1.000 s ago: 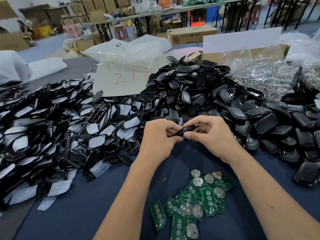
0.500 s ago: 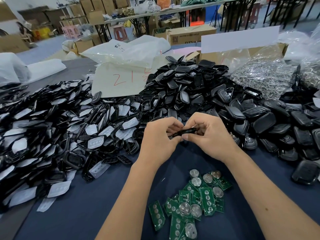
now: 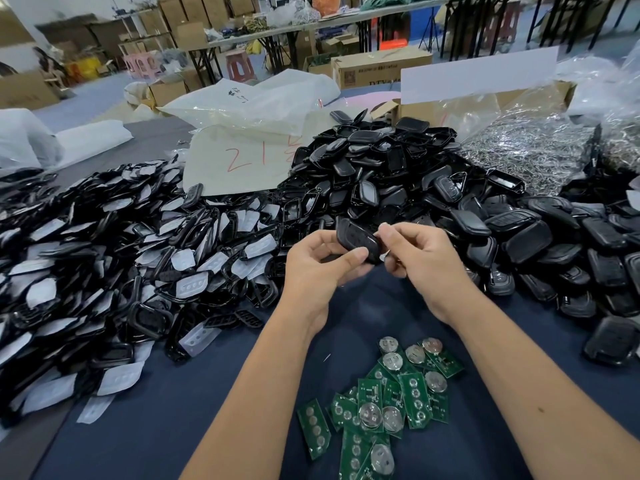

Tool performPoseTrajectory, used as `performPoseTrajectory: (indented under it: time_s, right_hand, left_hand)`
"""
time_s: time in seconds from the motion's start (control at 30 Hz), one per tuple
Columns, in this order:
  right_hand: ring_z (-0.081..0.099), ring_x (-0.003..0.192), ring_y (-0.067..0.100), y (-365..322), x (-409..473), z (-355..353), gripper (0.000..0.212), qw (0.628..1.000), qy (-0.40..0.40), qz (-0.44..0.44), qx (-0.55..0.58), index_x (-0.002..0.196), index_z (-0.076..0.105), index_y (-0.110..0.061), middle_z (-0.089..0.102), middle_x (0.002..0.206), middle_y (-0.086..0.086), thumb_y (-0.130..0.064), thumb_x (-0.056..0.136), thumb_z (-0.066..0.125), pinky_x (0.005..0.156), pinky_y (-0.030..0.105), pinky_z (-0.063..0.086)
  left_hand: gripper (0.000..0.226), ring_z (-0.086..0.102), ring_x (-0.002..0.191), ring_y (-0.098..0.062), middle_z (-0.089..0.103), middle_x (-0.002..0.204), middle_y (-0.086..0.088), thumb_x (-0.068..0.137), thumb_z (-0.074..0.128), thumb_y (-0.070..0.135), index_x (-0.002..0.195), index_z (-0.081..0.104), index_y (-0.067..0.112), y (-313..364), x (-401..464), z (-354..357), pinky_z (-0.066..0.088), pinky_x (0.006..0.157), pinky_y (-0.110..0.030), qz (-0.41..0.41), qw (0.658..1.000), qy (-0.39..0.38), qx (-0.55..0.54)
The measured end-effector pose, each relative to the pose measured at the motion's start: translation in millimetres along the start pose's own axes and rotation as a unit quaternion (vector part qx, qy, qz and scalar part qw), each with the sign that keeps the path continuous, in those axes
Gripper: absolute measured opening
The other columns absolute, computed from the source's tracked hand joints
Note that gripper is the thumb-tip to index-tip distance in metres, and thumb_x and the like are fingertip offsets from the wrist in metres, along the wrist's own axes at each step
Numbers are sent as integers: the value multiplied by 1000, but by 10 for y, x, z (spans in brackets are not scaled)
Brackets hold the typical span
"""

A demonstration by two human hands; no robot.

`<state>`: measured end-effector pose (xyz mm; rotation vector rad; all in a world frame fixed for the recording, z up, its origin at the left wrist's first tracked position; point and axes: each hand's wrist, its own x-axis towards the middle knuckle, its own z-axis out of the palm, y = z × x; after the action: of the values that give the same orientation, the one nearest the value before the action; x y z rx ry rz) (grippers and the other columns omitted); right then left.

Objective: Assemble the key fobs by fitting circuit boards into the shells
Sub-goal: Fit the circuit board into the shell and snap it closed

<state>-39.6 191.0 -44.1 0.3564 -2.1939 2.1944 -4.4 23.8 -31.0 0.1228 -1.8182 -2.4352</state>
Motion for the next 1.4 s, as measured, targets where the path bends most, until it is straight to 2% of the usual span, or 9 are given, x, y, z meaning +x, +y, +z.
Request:
performPoseTrajectory:
  time_s: [0.1,0.27,0.67,0.9,1.03,1.17,1.23,1.3,1.4]
  right_hand:
    - [42,55,13,-21,-28,58,39,1000,4,-15,-24,77,71,-11,50,56,2,-42,99,68,51,23,35]
    - [29,53,18,-80,-55,98,32,996,9,31,79,72,73,-12,39,55,2,-38,88,79,48,28,23]
    - [27,46,13,-141,-95,89,37,986,1,70,148,58,59,-16,38,52,0,-36,83,76,50,27,23]
    - [28,41,10,-165,-62,109,33,970,92,91,204,81,56,-9,40,54,0,-28,108,56,40,23,20]
    - [47,49,5,-224,-24,-8,24,919,179,100,338,88,58,-13,54,63,-1,-23,109,53,42,15,39]
    - [65,65,11,-260,19,-161,15,839,166,75,513,112,60,-9,74,92,7,-18,108,49,53,17,48]
    - [67,69,14,-266,28,-194,25,837,151,82,520,122,61,-6,78,102,9,-22,105,53,53,19,50]
    - [66,65,14,-257,41,-188,28,848,143,94,502,123,63,-5,78,96,8,-24,104,54,51,20,49]
    - [60,57,14,-254,55,-183,23,887,114,92,439,111,67,-7,73,81,7,-23,106,51,47,22,44]
  left_hand:
    - [19,74,87,-29,69,95,-20,81,77,-10,92,66,1,12,-1,6,63,74,-33,-28,998,-17,-46]
    - [31,75,84,-26,69,92,-17,70,82,2,93,63,-1,24,-6,28,63,74,-32,-41,996,-41,-72]
    - [41,74,82,-27,66,94,-22,68,83,4,104,64,-6,-42,6,49,63,72,-31,-44,996,-37,-67]
    - [15,72,69,-18,76,82,-13,82,83,1,94,76,5,9,233,440,60,68,-26,21,999,7,33]
    - [13,72,67,-17,77,79,-6,84,83,6,96,78,10,-4,400,823,60,62,-31,50,994,-21,95]
    - [12,68,62,-17,76,75,-7,96,71,19,88,77,12,11,584,999,63,62,-42,89,986,-27,141]
    - [12,71,74,-16,76,78,0,94,71,22,87,78,16,23,703,928,62,77,-42,147,951,30,272]
    - [6,67,90,-15,74,89,5,92,72,21,95,77,20,25,832,769,54,89,-38,202,869,84,445]
    - [37,51,121,-26,65,127,-1,92,74,26,128,70,21,40,1012,565,39,106,-33,195,745,51,636]
